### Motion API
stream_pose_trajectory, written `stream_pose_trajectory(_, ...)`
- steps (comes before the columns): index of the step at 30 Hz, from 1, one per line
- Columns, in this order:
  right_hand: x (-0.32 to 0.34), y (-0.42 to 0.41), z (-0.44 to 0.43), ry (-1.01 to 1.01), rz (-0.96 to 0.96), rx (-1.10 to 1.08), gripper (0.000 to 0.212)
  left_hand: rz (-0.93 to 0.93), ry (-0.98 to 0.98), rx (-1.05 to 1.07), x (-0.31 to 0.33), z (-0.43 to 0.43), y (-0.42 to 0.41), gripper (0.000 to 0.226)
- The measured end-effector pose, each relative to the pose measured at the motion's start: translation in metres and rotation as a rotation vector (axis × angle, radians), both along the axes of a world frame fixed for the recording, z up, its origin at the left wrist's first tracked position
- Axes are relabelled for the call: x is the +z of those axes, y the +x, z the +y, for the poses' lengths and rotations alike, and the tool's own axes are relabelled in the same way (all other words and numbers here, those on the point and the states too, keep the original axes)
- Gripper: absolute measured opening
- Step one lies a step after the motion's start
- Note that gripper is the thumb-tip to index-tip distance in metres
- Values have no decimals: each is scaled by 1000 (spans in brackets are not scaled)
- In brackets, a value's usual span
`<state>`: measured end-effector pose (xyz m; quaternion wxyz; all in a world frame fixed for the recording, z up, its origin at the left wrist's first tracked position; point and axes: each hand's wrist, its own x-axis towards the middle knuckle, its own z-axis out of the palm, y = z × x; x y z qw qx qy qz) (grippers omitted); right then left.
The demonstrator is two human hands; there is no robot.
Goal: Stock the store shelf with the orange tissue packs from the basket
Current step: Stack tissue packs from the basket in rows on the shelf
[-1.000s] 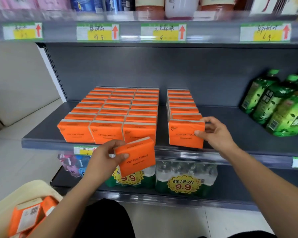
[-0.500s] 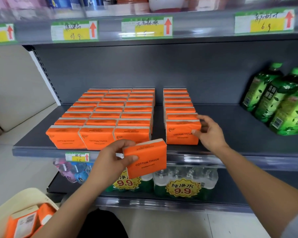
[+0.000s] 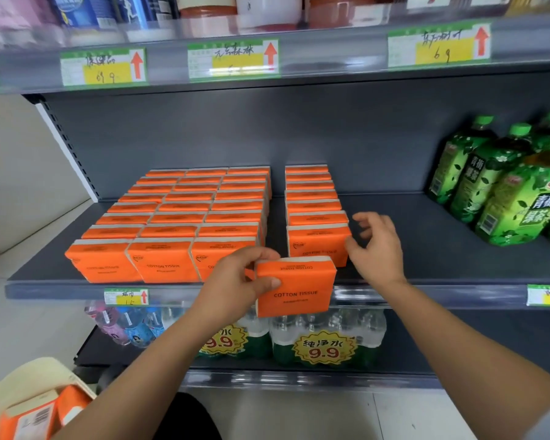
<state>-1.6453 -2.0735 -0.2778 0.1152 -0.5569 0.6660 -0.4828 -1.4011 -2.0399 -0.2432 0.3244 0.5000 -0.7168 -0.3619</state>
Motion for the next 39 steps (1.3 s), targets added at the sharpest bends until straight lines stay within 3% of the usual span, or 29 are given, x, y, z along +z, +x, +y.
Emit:
stream_pose_trajectory(3,15,1,14,-48,-198,196,10,-25,-14,-6,4,-7,-12,29)
stream_pose_trajectory(5,21,1,24,80,-218,426,15,-10,-6,-10,7,-11,-20,28)
stream_pose_trajectory(7,19,1,30,166,-124,516,31,-6,-3,-8,7,-15,-27,27)
stream_pose_trajectory(10,15,-2,30,154,-100,473,37,3,-24,14,5,-20,-35,32)
stream_pose_trajectory(17,14,-11,14,149,-19,308,38,-28,-87,116,-4,-29,-45,69)
stream_pose_trajectory(34,-6,1,8,66,207,202,43,-224,26,50,-30,-42,-46,78)
stream_pose_trajectory(36,-7,1,6,71,141,163,54,-238,41,51,-30,-43,-48,81)
stream_pose_trajectory(39,-6,-3,2,184,-87,115,100,-238,67,61,-30,-46,-52,84)
